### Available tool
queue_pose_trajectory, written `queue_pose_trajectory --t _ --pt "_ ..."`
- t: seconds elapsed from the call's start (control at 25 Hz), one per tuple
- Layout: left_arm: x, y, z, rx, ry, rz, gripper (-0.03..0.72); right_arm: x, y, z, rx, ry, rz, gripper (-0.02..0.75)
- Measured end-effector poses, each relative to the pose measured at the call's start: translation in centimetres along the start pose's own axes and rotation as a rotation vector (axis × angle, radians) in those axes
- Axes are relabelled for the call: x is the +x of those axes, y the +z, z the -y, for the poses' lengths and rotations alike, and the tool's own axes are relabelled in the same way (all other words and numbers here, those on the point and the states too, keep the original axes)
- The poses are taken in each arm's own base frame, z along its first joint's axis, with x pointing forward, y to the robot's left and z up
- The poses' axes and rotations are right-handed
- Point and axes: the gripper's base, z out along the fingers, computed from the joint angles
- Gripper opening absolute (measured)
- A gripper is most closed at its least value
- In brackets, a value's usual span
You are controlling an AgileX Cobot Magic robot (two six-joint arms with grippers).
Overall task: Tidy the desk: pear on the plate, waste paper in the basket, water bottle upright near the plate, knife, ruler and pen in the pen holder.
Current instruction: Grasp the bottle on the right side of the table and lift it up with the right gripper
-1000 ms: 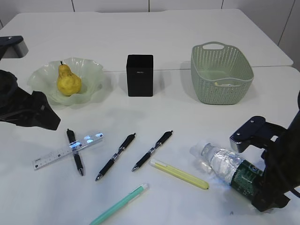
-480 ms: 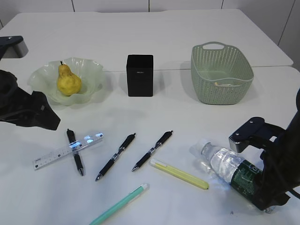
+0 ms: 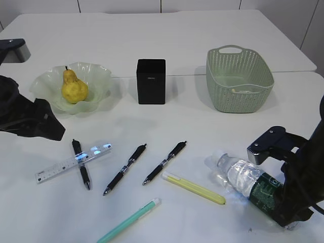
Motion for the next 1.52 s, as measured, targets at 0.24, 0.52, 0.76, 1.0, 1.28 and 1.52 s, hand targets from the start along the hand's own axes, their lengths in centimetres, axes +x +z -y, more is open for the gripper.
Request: queue_pose_trajectory --t 0.24,0.52,0.76,1.0,1.28,1.52 --pt "0.0 0.0 0.0 0.000 0.000 0.000 0.537 0.0 -0.2 0.0 0.003 0.000 0.007 0.438" --pt "0.0 0.0 0.0 -0.001 0.001 0.000 0.537 0.3 -1.0 -0.3 0.015 -0.003 0.028 0.437" --pt "0.0 0.0 0.0 -0.001 0.001 0.000 0.537 0.4 -2.4 -0.4 0.043 -0.008 0.076 0.437" --pt "0.0 0.0 0.1 0.006 -0.007 0.002 0.537 0.5 -4.1 -0.7 0.066 -0.001 0.143 0.437" --pt "-0.4 -0.1 0.5 0.056 -0.055 0.039 0.537 0.2 -6.7 -0.9 0.099 0.002 0.235 0.437" --pt "-2.6 -1.4 2.0 0.193 -0.048 0.149 0.537 -0.9 -8.2 -0.8 0.085 0.030 0.300 0.435"
